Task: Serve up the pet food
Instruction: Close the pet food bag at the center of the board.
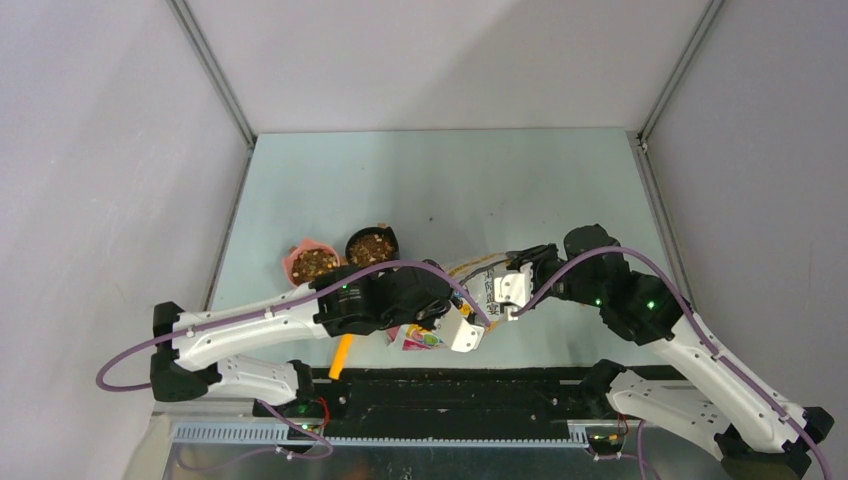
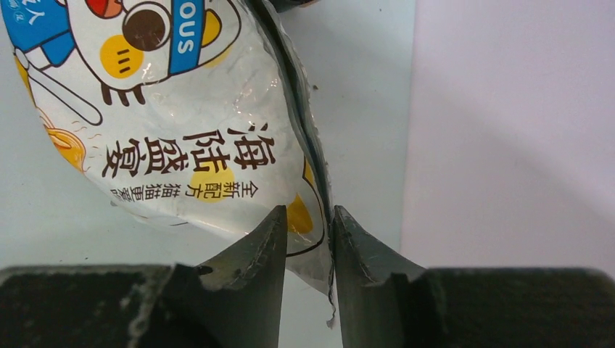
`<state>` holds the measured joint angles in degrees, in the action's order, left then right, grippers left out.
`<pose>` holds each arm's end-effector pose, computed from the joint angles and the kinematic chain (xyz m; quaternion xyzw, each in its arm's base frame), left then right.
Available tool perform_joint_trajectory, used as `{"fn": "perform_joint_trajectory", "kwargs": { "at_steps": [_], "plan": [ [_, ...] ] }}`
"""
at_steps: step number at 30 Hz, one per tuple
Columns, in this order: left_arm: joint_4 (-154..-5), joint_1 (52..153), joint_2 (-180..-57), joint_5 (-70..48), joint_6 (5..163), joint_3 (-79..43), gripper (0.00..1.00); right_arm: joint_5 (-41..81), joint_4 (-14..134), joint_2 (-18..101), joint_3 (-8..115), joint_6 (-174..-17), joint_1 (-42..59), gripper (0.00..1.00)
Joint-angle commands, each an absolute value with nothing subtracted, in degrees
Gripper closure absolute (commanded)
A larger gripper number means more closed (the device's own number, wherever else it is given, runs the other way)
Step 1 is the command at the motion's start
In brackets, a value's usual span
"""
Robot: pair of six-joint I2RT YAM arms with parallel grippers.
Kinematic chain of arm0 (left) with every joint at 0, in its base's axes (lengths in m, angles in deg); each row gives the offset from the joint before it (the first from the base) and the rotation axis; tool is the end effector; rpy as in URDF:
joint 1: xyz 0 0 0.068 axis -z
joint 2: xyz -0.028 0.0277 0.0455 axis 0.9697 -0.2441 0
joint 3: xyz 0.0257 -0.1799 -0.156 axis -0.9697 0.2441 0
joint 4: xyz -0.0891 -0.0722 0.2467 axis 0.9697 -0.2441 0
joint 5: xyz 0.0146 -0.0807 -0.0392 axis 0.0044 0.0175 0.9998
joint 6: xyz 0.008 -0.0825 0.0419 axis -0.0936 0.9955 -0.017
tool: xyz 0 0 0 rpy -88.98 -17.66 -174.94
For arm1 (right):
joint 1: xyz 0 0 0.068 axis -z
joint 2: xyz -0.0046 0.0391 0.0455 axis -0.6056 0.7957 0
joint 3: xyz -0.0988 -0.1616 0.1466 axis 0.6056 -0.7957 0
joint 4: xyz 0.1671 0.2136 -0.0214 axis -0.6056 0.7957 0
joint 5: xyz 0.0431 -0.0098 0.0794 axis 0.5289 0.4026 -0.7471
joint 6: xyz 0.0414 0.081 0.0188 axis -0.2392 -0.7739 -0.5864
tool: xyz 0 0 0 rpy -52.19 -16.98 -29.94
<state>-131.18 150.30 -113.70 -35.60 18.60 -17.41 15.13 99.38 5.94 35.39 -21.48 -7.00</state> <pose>0.1035 -0.2850 0.2789 0.8125 0.4469 0.0670 0.3684 0.1555 0.1779 0.3143 -0.7364 0.4341 -0.0050 0.5188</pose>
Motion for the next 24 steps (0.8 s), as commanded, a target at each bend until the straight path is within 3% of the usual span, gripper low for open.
{"fn": "perform_joint_trajectory", "kwargs": {
  "at_steps": [1, 6, 8, 9, 11, 18, 21, 24],
  "plan": [
    [-128.17, 150.9, -111.93, -37.48, 16.95, -21.17, 1.0, 11.84, 99.18, 6.15, 37.45, -20.9, -7.63, 0.67],
    [-128.41, 151.18, -111.6, -37.18, 17.05, -21.09, 1.0, 12.45, 97.93, 7.8, 37.48, -20.93, -7.72, 0.69],
    [-128.34, 151.27, -111.34, -36.84, 17.12, -21.05, 1.0, 12.89, 97.95, 8.13, 37.51, -20.98, -7.87, 0.81],
    [-128.28, 151.27, -111.24, -36.74, 17.07, -21.04, 1.0, 13.22, 97.89, 8.21, 37.49, -21.09, -7.89, 0.92],
    [-128.3, 151.24, -111.16, -36.45, 17.05, -21.02, 1.0, 13.4, 97.66, 8.27, 37.54, -21.42, -7.95, 1.0],
    [-128.21, 151.2, -111.17, -36.81, 16.92, -20.83, 1.0, 11.67, 98.05, 7.07, 38.09, -22.43, -7.95, 1.0],
    [-128.1, 151.21, -111.08, -36.55, 17.05, -20.79, 1.0, 9.29, 98.9, 6.99, 38.16, -21.36, -8.08, 0.76],
    [-128.01, 151.27, -111.0, -36.22, 17.04, -20.8, 1.0, 8.09, 98.69, 7.52, 38.08, -20.82, -8.31, 0.65]
  ]
}}
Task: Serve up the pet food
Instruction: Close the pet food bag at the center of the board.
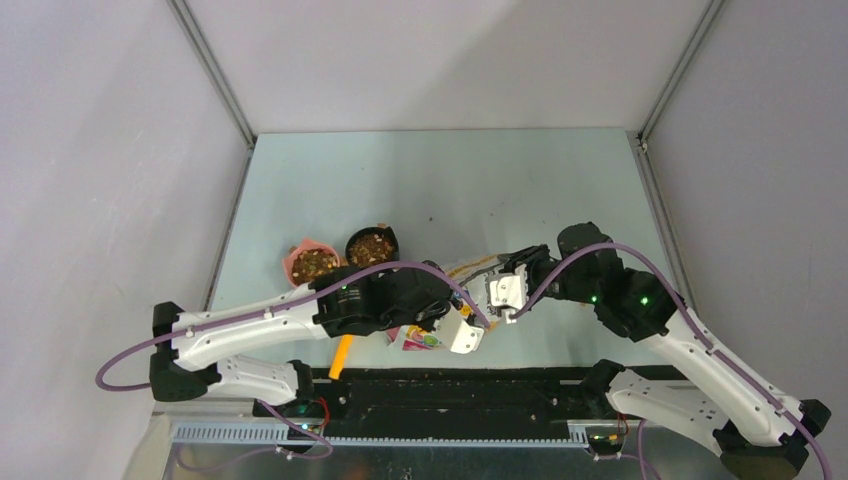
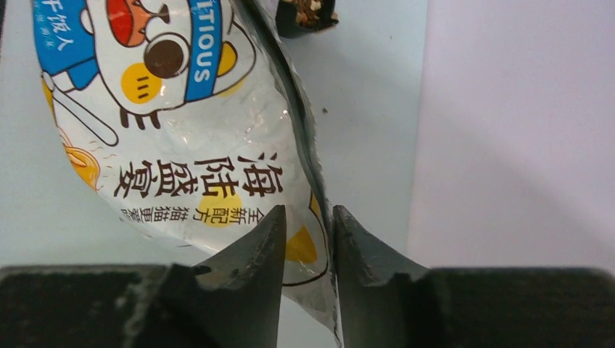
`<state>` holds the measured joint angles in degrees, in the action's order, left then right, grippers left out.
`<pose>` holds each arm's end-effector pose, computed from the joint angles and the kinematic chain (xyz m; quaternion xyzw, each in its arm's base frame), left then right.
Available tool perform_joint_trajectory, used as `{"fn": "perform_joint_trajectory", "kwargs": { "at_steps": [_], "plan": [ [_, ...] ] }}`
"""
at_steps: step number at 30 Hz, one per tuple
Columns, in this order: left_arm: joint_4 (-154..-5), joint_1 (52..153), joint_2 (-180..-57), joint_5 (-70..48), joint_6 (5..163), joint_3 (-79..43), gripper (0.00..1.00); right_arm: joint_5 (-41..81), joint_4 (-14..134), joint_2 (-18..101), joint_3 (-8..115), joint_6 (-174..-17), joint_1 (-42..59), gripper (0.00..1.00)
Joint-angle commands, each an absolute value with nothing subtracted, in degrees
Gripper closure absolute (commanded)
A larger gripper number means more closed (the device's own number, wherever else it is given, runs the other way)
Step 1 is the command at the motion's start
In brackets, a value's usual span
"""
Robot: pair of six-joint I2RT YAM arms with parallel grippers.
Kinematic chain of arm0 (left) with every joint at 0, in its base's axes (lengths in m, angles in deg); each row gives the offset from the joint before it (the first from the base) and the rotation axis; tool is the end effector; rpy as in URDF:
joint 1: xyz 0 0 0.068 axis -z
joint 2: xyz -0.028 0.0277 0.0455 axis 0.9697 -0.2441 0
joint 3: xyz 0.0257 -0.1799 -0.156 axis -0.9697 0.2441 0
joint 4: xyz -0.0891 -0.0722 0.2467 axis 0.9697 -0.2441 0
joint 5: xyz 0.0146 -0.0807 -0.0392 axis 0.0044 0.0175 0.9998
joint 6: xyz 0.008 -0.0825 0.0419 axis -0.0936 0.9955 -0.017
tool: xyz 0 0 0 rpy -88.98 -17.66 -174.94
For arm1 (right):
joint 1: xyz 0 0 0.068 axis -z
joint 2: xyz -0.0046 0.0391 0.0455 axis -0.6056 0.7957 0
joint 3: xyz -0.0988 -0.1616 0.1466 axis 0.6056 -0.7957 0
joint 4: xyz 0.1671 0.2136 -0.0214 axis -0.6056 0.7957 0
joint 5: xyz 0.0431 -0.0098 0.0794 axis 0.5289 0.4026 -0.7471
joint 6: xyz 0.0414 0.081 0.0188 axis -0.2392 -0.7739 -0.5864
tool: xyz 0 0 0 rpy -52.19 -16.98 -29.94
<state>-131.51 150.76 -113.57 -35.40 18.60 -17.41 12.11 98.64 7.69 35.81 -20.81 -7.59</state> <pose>0.1007 -0.2849 0.2789 0.8154 0.4432 0.0643 0.3669 0.1548 0.1866 0.3127 -0.7481 0.4152 0.0182 0.5174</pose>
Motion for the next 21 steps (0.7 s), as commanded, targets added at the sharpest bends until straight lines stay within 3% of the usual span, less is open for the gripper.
{"fn": "perform_joint_trajectory", "kwargs": {
  "at_steps": [1, 9, 11, 12, 13, 21],
  "plan": [
    [-128.0, 151.3, -110.98, -36.09, 17.04, -20.8, 1.0, 8.05, 98.17, 7.89, 38.08, -20.86, -8.38, 0.65],
    [-127.43, 151.32, -110.29, -34.76, 16.96, -20.29, 1.0, 9.57, 94.97, 11.11, 38.13, -20.91, -8.41, 0.68],
    [-127.31, 151.29, -110.0, -34.7, 16.96, -20.19, 1.0, 10.04, 94.41, 11.51, 38.09, -21.07, -8.43, 0.79],
    [-127.38, 151.33, -109.87, -34.61, 16.89, -20.17, 1.0, 10.12, 94.16, 11.59, 38.13, -21.2, -8.43, 0.95],
    [-127.41, 151.36, -109.8, -34.44, 16.93, -20.11, 1.0, 10.01, 94.1, 11.56, 38.11, -21.28, -8.36, 0.99],
    [-127.46, 151.33, -109.96, -34.97, 16.86, -19.82, 1.0, 8.85, 94.28, 9.94, 38.1, -22.45, -9.16, 0.99]
  ]
}}
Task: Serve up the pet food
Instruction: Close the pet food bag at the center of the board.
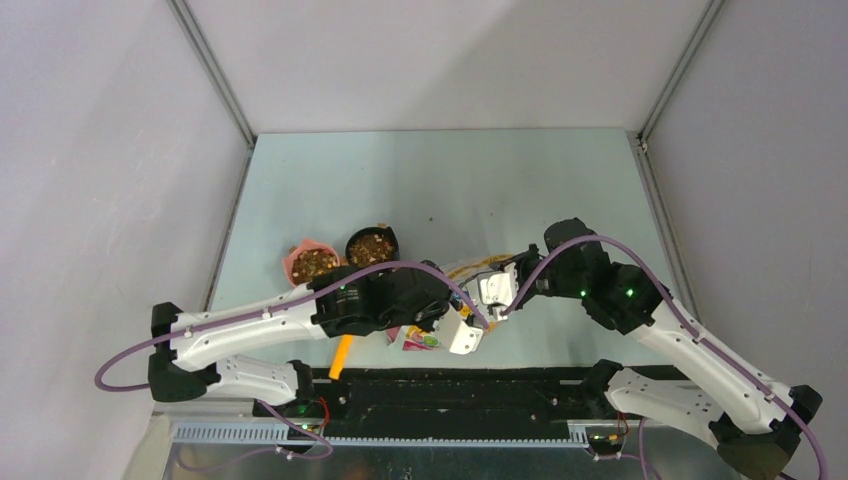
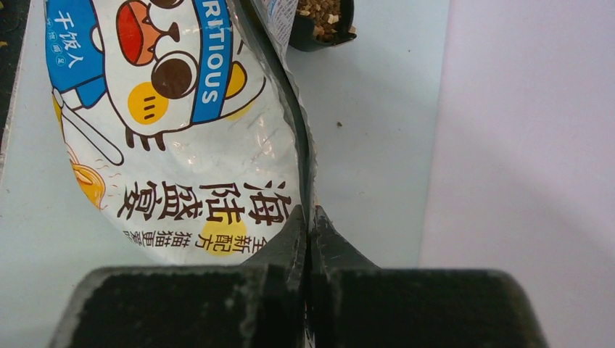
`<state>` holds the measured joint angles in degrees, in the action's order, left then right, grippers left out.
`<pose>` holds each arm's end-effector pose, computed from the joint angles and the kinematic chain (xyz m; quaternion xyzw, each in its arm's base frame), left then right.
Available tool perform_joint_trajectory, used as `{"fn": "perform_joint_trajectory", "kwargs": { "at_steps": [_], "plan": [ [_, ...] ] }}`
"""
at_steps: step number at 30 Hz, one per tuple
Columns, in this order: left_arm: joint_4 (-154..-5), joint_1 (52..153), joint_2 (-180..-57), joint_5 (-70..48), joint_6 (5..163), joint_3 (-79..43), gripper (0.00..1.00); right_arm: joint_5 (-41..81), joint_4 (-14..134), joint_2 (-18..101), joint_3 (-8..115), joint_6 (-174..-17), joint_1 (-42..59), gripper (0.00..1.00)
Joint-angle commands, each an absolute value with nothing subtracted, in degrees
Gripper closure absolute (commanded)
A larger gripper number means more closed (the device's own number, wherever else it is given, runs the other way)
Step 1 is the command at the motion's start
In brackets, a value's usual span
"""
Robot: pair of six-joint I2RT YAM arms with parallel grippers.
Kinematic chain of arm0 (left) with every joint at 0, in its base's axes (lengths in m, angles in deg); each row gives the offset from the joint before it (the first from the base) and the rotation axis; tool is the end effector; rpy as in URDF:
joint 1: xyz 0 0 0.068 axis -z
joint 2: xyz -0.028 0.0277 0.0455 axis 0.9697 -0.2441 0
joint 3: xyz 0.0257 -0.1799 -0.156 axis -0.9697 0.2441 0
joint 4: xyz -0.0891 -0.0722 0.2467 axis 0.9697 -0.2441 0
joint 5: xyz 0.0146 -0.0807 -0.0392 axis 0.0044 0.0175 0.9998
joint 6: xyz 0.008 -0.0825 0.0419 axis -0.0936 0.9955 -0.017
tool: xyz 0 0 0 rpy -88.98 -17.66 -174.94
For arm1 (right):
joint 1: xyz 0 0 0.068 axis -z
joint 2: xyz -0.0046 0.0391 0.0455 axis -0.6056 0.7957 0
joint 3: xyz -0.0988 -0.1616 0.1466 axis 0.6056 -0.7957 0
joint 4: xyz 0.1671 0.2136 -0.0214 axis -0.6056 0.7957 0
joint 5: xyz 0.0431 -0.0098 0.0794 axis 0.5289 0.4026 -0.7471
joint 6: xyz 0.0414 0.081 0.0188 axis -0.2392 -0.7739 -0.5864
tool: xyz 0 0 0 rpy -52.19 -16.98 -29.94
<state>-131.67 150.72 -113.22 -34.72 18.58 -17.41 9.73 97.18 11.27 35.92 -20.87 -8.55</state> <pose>0.0996 -0.2840 0.2801 0.8163 0.4417 0.0586 0.3676 0.1585 0.2009 0.3031 -0.7607 0.4059 0.0447 0.5045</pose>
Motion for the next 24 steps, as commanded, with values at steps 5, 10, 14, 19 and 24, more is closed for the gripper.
{"fn": "perform_joint_trajectory", "kwargs": {
  "at_steps": [5, 10, 14, 19, 24],
  "plan": [
    [-127.12, 151.33, -109.79, -34.38, 16.79, -19.81, 1.0, 6.11, 92.2, 8.54, 36.79, -21.37, -9.37, 0.7],
    [-127.08, 151.34, -109.63, -34.1, 16.82, -19.84, 1.0, 6.24, 91.39, 9.07, 36.46, -21.31, -9.94, 0.65],
    [-126.7, 151.32, -109.42, -33.87, 16.79, -19.69, 1.0, 6.64, 91.59, 10.59, 36.28, -20.68, -10.62, 0.65],
    [-126.21, 151.33, -109.0, -33.41, 16.66, -19.13, 1.0, 7.81, 91.54, 11.96, 36.27, -20.37, -11.66, 0.72],
    [-126.19, 151.36, -108.65, -33.1, 16.63, -19.18, 1.0, 8.32, 89.77, 12.06, 36.31, -20.95, -12.01, 1.0]
  ]
}}
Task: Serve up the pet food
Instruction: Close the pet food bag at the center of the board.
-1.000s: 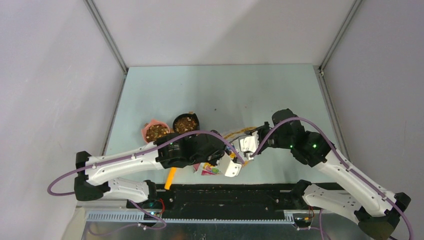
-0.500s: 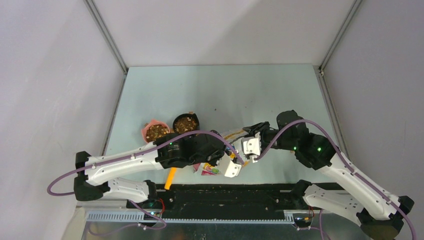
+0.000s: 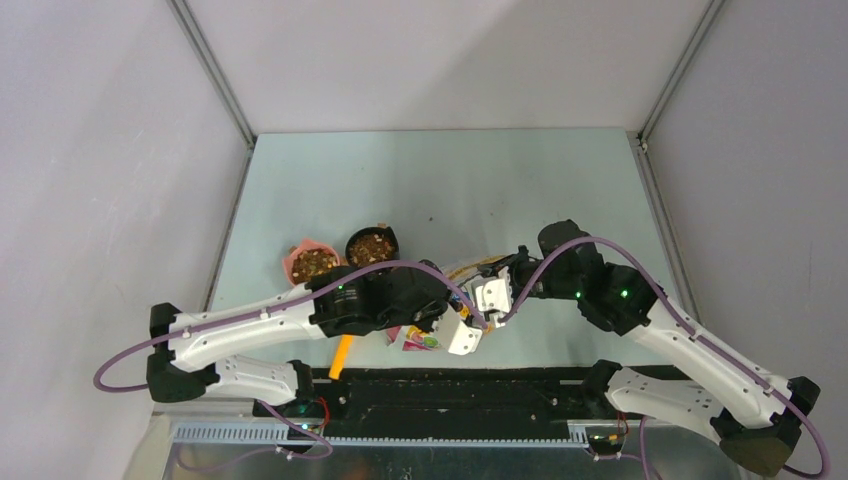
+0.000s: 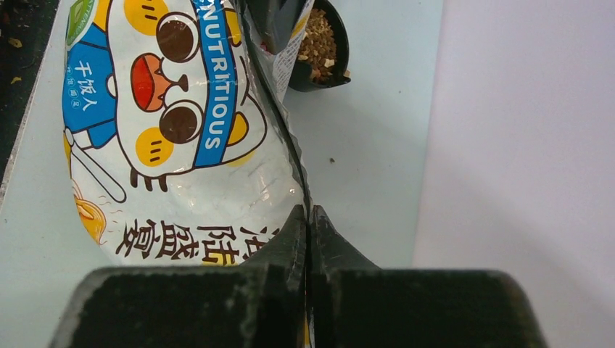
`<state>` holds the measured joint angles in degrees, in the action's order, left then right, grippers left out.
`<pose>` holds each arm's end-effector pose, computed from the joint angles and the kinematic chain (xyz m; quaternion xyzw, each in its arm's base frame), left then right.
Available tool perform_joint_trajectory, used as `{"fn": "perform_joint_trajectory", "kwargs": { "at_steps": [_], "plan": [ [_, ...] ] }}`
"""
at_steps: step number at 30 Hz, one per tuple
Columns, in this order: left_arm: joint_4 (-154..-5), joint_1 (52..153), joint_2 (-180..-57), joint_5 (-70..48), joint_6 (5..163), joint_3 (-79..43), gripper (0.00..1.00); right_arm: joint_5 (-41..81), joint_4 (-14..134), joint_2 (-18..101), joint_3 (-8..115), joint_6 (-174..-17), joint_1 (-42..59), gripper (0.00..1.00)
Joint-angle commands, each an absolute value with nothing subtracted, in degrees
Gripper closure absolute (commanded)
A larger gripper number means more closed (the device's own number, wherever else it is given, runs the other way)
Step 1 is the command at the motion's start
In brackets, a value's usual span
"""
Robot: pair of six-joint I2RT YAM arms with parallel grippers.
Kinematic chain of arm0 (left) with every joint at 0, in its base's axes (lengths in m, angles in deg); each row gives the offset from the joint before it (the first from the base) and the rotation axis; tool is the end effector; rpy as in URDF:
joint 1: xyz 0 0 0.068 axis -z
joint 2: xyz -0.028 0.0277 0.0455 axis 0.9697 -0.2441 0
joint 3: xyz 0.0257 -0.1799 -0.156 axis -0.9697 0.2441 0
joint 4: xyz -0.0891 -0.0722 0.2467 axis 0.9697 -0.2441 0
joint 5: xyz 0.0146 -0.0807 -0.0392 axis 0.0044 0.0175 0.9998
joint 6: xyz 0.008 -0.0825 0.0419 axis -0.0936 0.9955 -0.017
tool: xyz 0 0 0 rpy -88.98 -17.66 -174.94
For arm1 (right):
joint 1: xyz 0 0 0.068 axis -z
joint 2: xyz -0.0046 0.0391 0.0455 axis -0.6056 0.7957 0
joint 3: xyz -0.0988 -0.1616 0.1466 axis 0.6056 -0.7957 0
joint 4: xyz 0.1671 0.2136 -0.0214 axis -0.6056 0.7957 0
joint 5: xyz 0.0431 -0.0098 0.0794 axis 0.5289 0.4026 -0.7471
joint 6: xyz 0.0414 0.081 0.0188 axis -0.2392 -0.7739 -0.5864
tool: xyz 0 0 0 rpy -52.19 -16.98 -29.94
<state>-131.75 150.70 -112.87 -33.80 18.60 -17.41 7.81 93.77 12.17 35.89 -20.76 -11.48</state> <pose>0.0982 -0.2834 0.2814 0.8173 0.4398 0.0508 0.3688 0.1504 0.2156 0.3075 -0.7661 0.3689 0.0666 0.5221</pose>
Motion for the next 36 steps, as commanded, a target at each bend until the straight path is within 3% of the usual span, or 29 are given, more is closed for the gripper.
{"fn": "perform_joint_trajectory", "kwargs": {
  "at_steps": [1, 6, 7, 8, 10, 13, 21, 23, 24, 26, 33, 36],
  "plan": [
    [-126.27, 151.37, -108.58, -33.05, 16.74, -19.14, 1.0, 8.63, 89.73, 12.02, 36.32, -20.92, -12.23, 1.0],
    [-126.29, 151.29, -108.23, -33.67, 16.87, -19.01, 1.0, 9.0, 90.16, 11.63, 36.27, -21.41, -12.59, 1.0],
    [-126.25, 151.28, -108.19, -33.72, 16.87, -18.96, 1.0, 8.8, 90.42, 11.6, 36.24, -21.37, -12.61, 0.97],
    [-126.15, 151.28, -108.01, -33.68, 16.89, -18.89, 1.0, 8.25, 90.87, 11.59, 36.24, -20.53, -12.59, 0.85],
    [-125.73, 151.36, -107.79, -33.3, 16.97, -18.69, 1.0, 6.75, 91.77, 11.7, 36.31, -19.41, -12.71, 0.73],
    [-124.95, 151.34, -107.43, -33.29, 16.97, -18.1, 1.0, 6.09, 90.89, 12.12, 36.31, -19.98, -12.89, 0.67],
    [-121.75, 151.35, -106.28, -32.97, 16.35, -16.28, 1.0, 4.46, 88.96, 13.52, 36.31, -19.06, -13.57, 0.69],
    [-121.1, 151.32, -106.16, -32.94, 16.24, -15.99, 1.0, 3.41, 89.12, 13.53, 36.28, -18.68, -13.75, 0.76],
    [-121.02, 151.36, -106.15, -32.86, 16.2, -15.92, 1.0, 3.23, 89.3, 13.48, 36.29, -18.65, -13.91, 0.88],
    [-120.94, 151.35, -106.09, -32.85, 16.17, -15.81, 1.0, 3.53, 89.3, 13.39, 36.25, -18.74, -14.11, 1.0],
    [-120.63, 151.37, -105.88, -33.2, 16.26, -15.67, 1.0, 5.9, 89.3, 13.38, 36.32, -20.55, -15.1, 0.99],
    [-120.4, 151.32, -105.79, -33.08, 16.27, -15.66, 1.0, 3.96, 88.85, 13.56, 36.27, -19.52, -15.14, 0.77]
  ]
}}
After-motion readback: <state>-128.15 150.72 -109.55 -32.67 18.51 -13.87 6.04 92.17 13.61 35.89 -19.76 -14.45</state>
